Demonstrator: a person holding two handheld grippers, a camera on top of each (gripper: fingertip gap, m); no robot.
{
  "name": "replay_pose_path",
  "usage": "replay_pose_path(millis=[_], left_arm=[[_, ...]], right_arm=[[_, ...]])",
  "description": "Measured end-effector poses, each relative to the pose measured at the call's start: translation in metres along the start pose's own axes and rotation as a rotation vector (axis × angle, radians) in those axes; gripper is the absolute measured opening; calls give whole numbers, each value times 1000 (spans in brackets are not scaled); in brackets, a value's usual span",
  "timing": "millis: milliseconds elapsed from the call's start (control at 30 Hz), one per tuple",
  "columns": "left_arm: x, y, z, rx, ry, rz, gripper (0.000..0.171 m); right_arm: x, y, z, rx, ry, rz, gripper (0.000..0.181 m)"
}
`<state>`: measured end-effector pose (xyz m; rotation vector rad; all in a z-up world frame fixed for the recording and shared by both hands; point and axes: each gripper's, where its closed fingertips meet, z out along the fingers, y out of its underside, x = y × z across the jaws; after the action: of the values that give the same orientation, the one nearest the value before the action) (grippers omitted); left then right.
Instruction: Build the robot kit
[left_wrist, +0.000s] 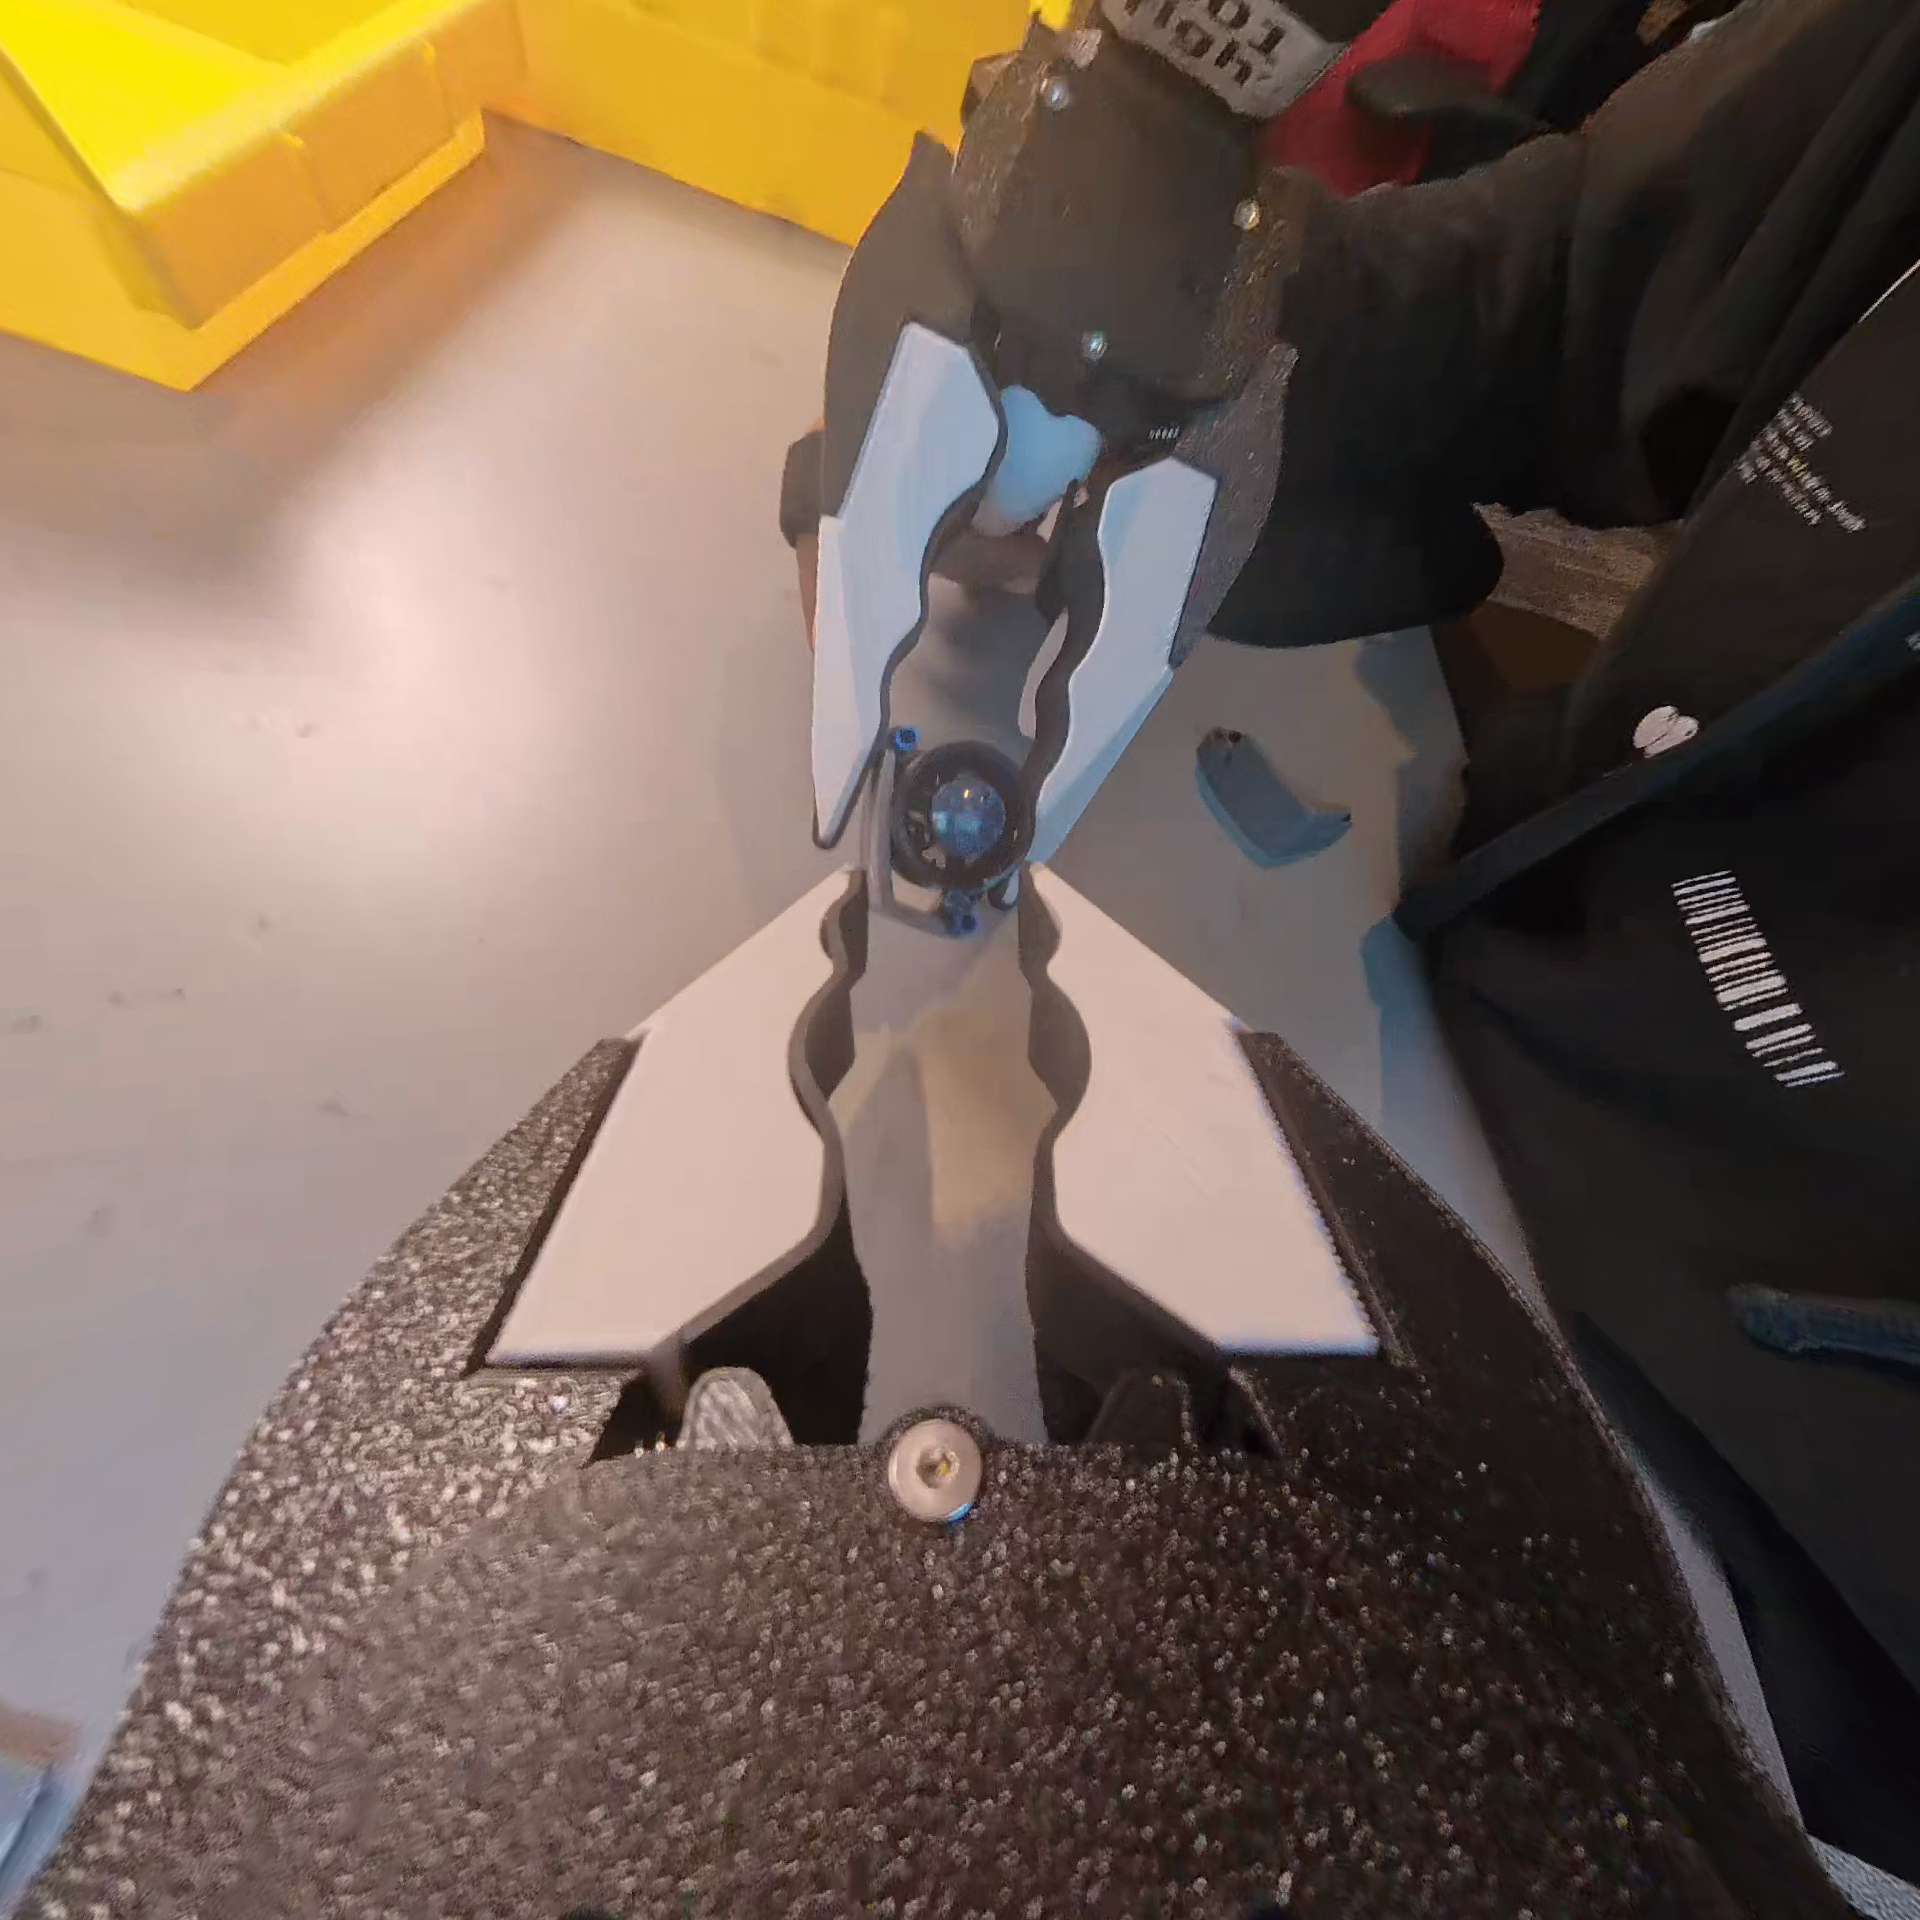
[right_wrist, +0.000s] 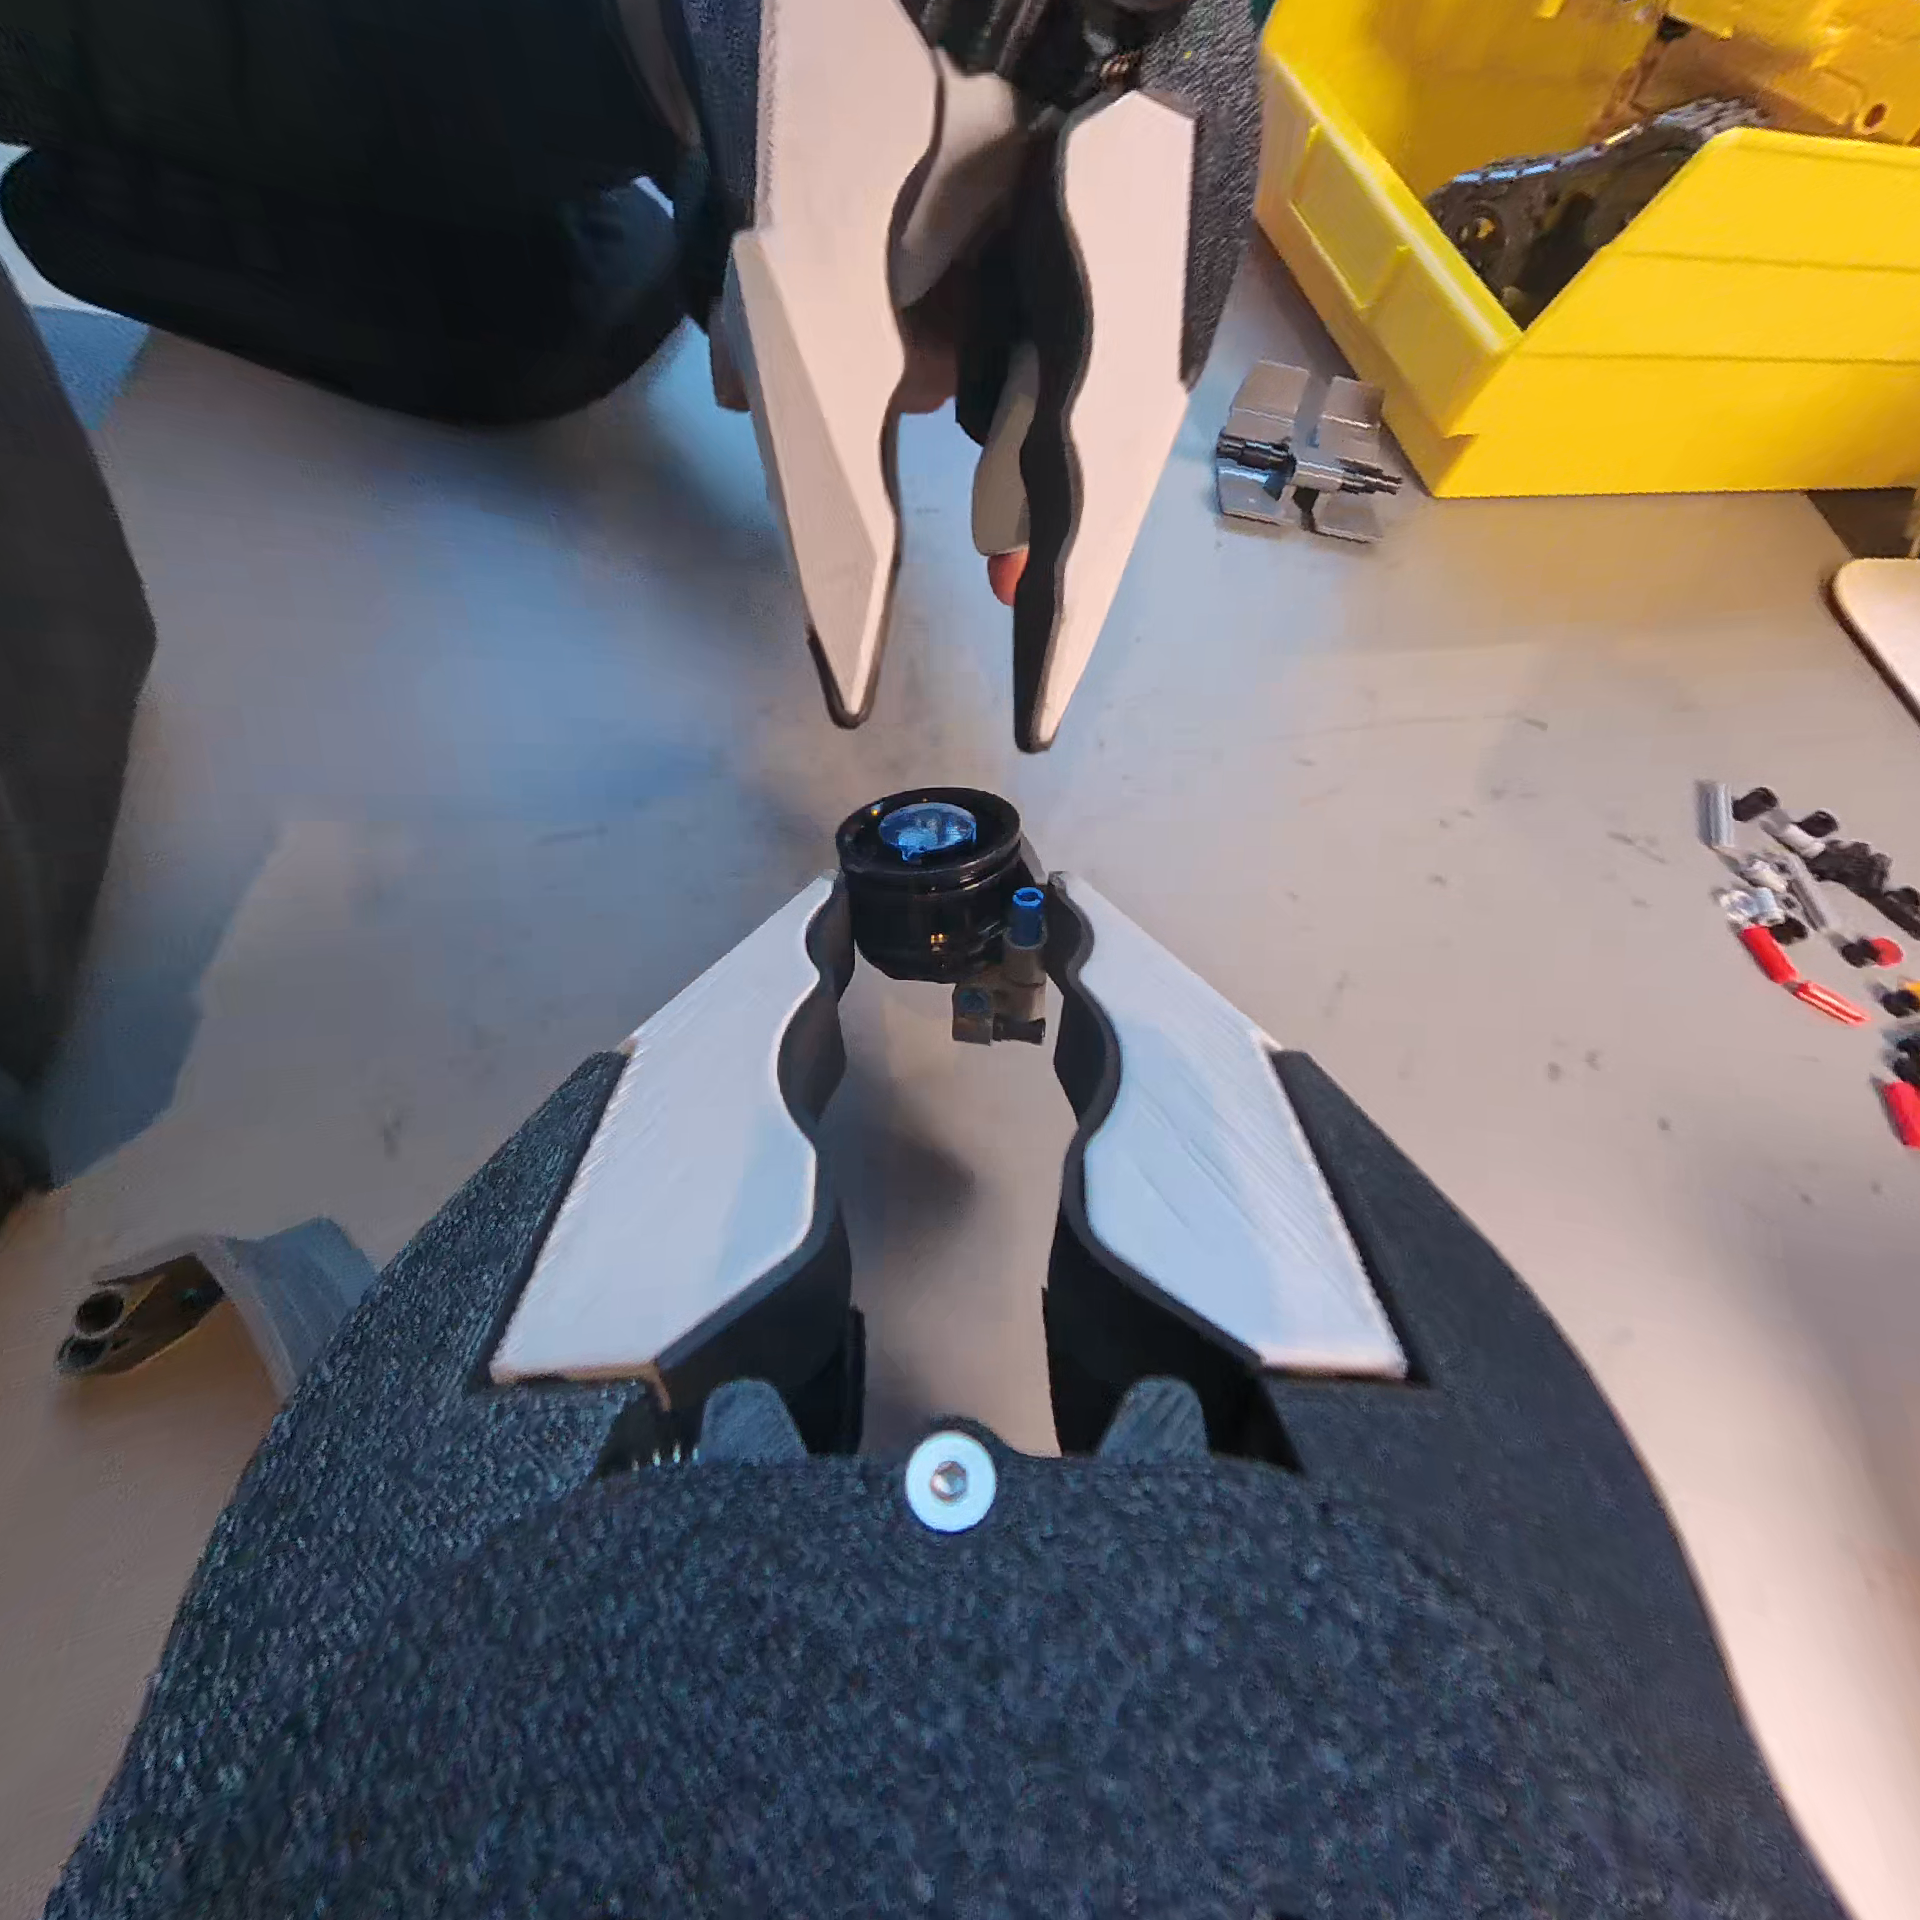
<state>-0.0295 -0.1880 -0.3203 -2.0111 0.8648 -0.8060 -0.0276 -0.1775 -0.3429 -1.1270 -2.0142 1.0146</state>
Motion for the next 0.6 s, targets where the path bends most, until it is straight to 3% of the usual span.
replay_pose_path(millis=[200, 400, 600], left_arm=[[-5, 28, 17, -118, -72, 57, 20], [-3, 24, 22, -126, -105, 144, 5], [8, 27, 25, -114, -23, 125, 29]], right_arm=[[-6, 7, 8, -45, 26, 6, 37], [-16, 28, 5, -186, -4, -21, 34], [-18, 27, -4, -182, -23, 44, 38]])
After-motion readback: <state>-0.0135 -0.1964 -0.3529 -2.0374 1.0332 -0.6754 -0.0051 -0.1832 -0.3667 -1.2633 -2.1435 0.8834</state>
